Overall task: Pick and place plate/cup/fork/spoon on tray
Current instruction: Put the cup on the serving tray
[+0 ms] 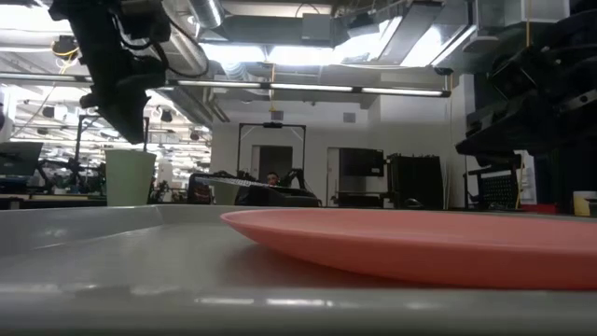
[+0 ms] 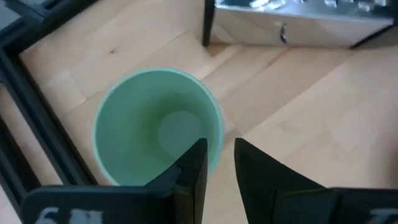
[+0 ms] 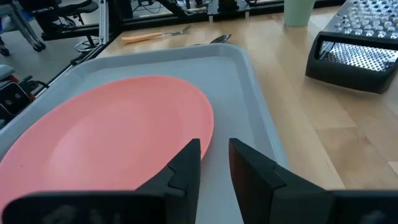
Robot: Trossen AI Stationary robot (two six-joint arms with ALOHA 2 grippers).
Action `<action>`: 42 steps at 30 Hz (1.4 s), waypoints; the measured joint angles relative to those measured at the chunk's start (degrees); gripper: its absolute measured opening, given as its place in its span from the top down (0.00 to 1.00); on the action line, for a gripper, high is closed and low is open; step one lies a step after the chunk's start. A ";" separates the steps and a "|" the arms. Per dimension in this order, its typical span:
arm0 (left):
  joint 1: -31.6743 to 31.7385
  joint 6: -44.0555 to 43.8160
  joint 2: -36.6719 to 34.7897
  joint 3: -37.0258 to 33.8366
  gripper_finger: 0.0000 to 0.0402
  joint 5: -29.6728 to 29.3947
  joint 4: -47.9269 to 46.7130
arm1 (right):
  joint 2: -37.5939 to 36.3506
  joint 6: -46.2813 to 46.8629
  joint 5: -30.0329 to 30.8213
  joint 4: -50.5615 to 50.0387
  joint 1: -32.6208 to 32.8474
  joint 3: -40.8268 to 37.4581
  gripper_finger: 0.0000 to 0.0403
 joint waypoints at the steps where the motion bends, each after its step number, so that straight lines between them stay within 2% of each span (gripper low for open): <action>1: -0.63 -0.05 0.35 -0.02 0.82 -0.25 -0.01 | 0.00 0.07 0.00 -0.28 0.00 0.00 0.78; 8: -3.49 -0.03 3.09 -0.02 0.82 -4.62 0.36 | 0.00 0.22 0.02 -0.60 0.00 0.00 0.78; 22: -3.81 2.00 9.96 -0.02 0.82 -5.59 0.45 | 0.00 1.66 0.04 -1.40 0.00 0.02 0.78; 25: -3.81 3.63 11.48 -0.02 0.82 -7.38 1.25 | 0.00 1.68 0.04 -1.40 0.00 0.02 0.78; 28: -3.79 4.54 12.60 -0.02 0.86 -7.55 1.18 | 0.00 1.67 0.04 -1.40 0.01 0.02 0.78; 31: -4.15 4.53 12.70 0.42 0.97 -5.25 0.68 | 0.00 1.68 0.04 -1.43 0.02 0.02 0.78; 35: -7.65 3.94 10.78 5.76 0.99 -3.44 -1.95 | 0.00 1.68 0.04 -1.62 0.02 0.02 0.78; 39: -13.22 2.96 9.02 14.63 0.99 -4.68 -4.98 | 0.00 3.22 0.02 -1.81 0.02 0.02 0.78; 42: -18.69 2.17 8.67 21.04 0.99 -2.90 -4.95 | -0.02 4.90 0.19 -1.89 0.02 0.02 0.78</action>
